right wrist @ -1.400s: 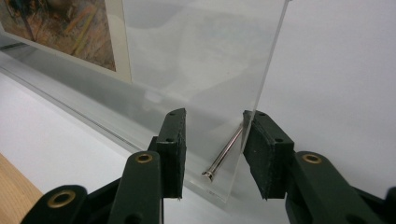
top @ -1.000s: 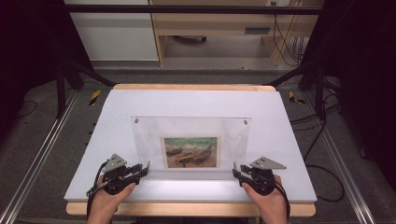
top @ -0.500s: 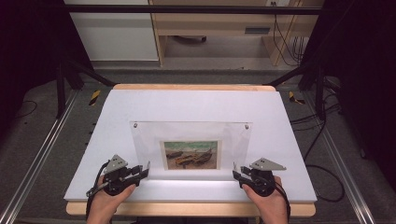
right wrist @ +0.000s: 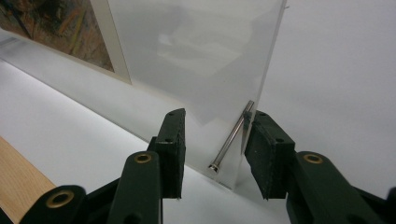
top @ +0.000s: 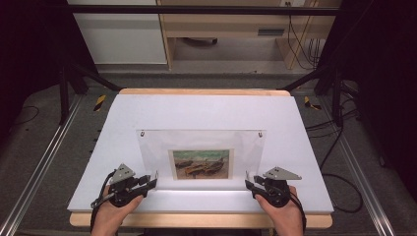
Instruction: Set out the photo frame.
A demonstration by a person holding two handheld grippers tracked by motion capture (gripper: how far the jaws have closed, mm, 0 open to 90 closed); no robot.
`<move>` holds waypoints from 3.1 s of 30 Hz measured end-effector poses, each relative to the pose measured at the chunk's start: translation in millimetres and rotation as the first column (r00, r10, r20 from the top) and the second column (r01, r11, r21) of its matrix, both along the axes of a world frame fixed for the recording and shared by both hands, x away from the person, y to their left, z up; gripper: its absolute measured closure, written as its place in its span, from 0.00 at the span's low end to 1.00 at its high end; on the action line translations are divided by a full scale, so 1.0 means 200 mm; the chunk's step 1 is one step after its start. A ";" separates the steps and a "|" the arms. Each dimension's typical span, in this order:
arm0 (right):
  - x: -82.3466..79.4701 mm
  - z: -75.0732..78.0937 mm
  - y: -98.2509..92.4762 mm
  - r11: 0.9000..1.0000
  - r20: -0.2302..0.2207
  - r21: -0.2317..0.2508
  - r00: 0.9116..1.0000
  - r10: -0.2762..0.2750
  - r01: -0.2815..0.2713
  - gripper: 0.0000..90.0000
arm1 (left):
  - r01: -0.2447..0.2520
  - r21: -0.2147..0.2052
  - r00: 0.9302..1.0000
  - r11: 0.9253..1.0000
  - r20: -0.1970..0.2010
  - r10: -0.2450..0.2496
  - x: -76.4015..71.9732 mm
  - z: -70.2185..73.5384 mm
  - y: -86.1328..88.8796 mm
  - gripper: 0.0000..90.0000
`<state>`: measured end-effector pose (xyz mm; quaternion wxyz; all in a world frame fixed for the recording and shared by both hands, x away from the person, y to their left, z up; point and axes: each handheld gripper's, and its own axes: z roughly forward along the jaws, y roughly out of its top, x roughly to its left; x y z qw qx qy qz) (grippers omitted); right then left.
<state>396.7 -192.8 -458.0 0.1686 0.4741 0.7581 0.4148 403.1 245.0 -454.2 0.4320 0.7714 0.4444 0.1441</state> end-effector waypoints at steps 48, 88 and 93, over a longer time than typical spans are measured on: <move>0.00 0.00 0.01 1.000 0.016 -0.023 1.000 0.008 -0.008 0.66 | 0.001 0.010 1.000 1.000 0.019 -0.001 0.01 0.00 0.00 0.69; 0.01 0.06 0.02 0.999 0.169 0.016 0.985 -0.044 0.042 0.09 | 0.008 -0.061 0.991 0.998 0.136 0.000 0.01 0.04 -0.03 0.05; 0.00 0.06 0.01 0.999 0.172 0.026 0.984 -0.051 0.048 0.09 | 0.015 -0.064 0.988 0.998 0.153 -0.005 0.00 0.05 -0.02 0.05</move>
